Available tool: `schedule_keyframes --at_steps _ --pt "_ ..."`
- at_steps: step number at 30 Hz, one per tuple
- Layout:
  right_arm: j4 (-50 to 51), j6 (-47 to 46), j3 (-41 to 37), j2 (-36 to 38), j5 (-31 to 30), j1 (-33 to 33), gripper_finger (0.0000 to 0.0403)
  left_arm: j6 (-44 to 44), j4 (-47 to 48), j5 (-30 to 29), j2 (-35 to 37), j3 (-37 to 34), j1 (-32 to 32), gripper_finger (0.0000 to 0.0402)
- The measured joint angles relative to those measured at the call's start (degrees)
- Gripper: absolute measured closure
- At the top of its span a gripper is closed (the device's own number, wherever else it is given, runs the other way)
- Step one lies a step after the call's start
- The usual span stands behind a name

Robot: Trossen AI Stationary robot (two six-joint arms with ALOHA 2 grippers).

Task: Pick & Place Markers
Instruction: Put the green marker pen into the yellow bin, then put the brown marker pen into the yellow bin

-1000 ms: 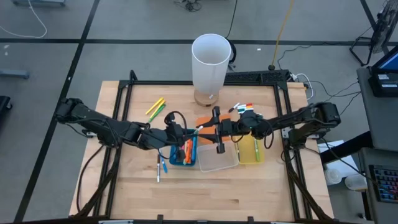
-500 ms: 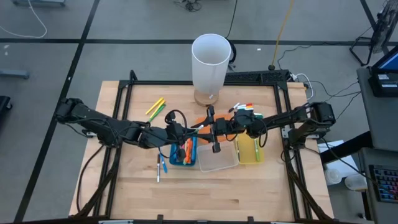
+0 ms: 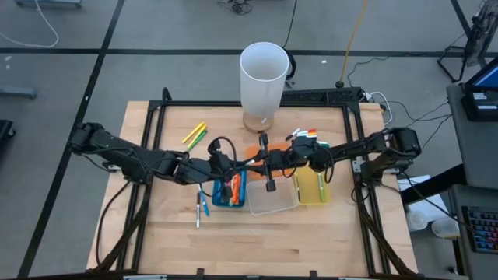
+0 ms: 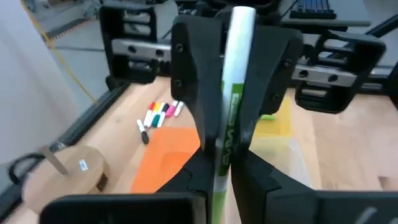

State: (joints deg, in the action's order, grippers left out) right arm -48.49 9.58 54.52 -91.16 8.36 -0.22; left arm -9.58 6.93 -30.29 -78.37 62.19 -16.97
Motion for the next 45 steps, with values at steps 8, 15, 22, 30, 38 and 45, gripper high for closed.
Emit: schedule_keyframes --at_steps 8,15,22,30,38,45 --pt "26.53 9.50 -0.09 15.47 -12.09 -0.25 0.0382 -6.20 8.40 4.85 3.75 0.14 -1.51 0.0296" --pt "64.77 -6.01 -0.60 29.91 -13.34 -1.63 0.0382 -17.13 20.43 -0.02 5.46 0.11 -2.17 0.0279" --pt "74.41 -24.52 -9.87 39.82 -13.17 -7.76 0.0382 -30.85 33.75 -1.71 4.39 -0.07 -2.61 0.0296" --pt "72.90 -33.81 -19.93 46.05 -14.26 -9.71 0.0323 -33.85 35.33 -2.70 4.48 0.02 -2.71 0.0309" --pt "70.55 -32.18 -22.77 47.67 -20.84 -9.58 0.0220 -35.60 35.31 -2.73 4.48 0.02 -2.56 0.0309" --pt "53.21 -18.50 -22.77 49.17 -21.83 -9.56 0.0167 -39.54 38.59 6.96 4.48 0.02 -2.28 0.0298"
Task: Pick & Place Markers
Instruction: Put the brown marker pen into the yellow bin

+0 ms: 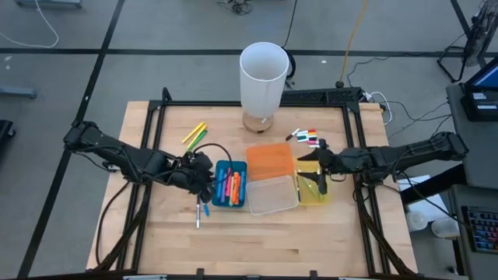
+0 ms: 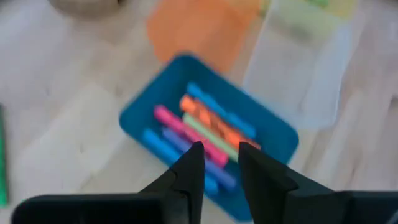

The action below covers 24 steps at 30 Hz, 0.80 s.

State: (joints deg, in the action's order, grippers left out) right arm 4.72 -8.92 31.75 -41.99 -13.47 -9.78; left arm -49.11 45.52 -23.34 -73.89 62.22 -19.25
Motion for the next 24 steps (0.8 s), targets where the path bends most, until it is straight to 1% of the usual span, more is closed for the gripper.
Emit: schedule_keyframes --at_steps 2,4,6,8,10,13,18,21,24 --pt "-5.00 4.61 0.00 0.66 0.00 0.00 0.0161 -1.62 2.45 2.88 0.00 0.00 0.01 0.0278" --pt "-9.23 8.93 0.00 1.24 0.02 0.00 0.0159 -4.01 4.61 4.57 0.00 0.00 -0.05 0.0253" --pt "-13.14 12.53 0.00 1.60 0.02 0.00 0.0160 -6.66 4.89 7.17 -0.37 -0.51 -0.41 0.0226" --pt "-15.64 15.07 0.02 1.97 0.01 -0.02 0.0162 -10.49 5.09 10.49 -1.74 -1.21 -0.83 0.0202" --pt "-17.37 16.87 0.02 2.07 0.02 -0.02 0.0163 -16.23 6.73 13.45 -2.87 -1.90 -1.82 0.0186" --pt "-18.16 17.61 0.02 2.35 0.02 -0.02 0.0164 -26.14 7.33 17.66 -5.63 -2.78 -3.63 0.0176" --pt "-17.42 16.66 0.02 2.31 0.11 -0.09 0.0165 -40.06 6.95 24.11 -12.04 -3.85 -8.33 0.0174" --pt "-17.20 15.73 0.02 2.35 0.20 -0.09 0.0165 -46.53 5.20 25.72 -15.70 -3.87 -10.05 0.0174" --pt "-16.90 15.73 0.02 2.31 0.24 -0.09 0.0165 -50.72 4.27 25.66 -18.78 -3.90 -10.93 0.0174"
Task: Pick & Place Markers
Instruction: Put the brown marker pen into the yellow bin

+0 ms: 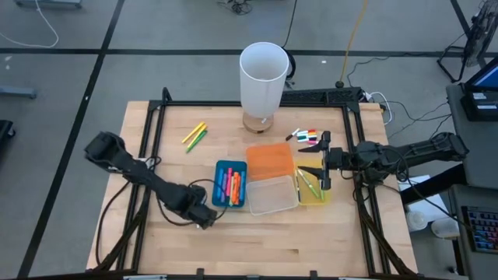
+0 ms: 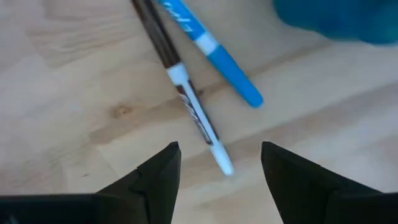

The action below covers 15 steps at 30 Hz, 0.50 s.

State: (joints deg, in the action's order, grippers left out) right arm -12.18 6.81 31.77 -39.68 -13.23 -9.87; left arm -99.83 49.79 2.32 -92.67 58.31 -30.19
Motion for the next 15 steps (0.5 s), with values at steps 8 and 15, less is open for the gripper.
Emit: schedule_keyframes --at_steps 8,15 --pt "0.44 -0.09 0.00 0.04 1.76 0.00 0.0165 -9.11 -0.81 4.52 -7.46 0.06 -0.18 0.0174" --pt "-1.09 -0.11 0.00 0.04 7.24 0.00 0.0165 -9.37 -0.19 5.37 -11.28 0.36 0.02 0.0174"
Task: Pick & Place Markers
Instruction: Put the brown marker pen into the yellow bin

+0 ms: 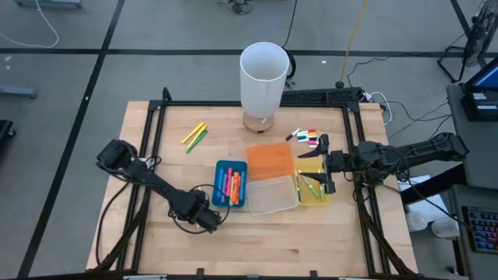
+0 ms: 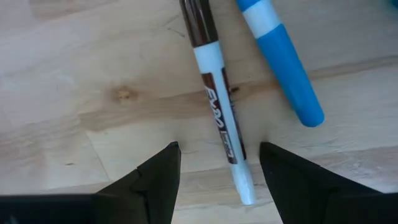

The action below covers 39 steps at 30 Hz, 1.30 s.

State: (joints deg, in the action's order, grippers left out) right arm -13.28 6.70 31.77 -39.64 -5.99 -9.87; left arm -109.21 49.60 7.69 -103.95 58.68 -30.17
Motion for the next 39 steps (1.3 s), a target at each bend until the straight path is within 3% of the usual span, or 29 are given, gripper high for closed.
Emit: schedule_keyframes --at_steps 3,6,16,22,28,32,36,39 --pt "-0.95 0.01 0.00 0.00 0.12 0.00 0.0165 -0.94 -0.78 0.49 -0.30 -0.01 0.13 0.0180" --pt "-1.72 0.03 0.00 -0.02 0.12 0.00 0.0165 -2.05 -1.98 1.27 -0.19 -0.11 0.10 0.0211" --pt "-1.90 1.55 0.02 -0.02 0.14 0.00 0.0165 -3.87 -3.37 -0.19 -0.08 -0.18 -0.83 0.0382" --pt "-1.60 2.06 0.02 -0.02 0.12 0.00 0.0165 -4.12 -0.68 0.00 1.99 -0.33 -1.91 0.0371" --pt "-1.70 2.50 0.02 -0.02 0.12 0.00 0.0165 -9.71 6.99 0.23 8.72 -0.50 -5.23 0.0385" --pt "-1.61 3.21 0.02 -0.02 0.10 0.00 0.0165 -13.12 8.45 -8.72 13.32 -0.48 -8.68 0.0385" --pt "-1.76 4.54 0.07 -0.30 0.08 0.02 0.0165 -13.74 6.54 -26.05 16.99 -0.37 -11.77 0.0401" --pt "-1.78 5.83 0.07 -1.37 -0.07 0.02 0.0165 -9.35 4.46 -39.89 18.39 -0.39 -13.12 0.0400"
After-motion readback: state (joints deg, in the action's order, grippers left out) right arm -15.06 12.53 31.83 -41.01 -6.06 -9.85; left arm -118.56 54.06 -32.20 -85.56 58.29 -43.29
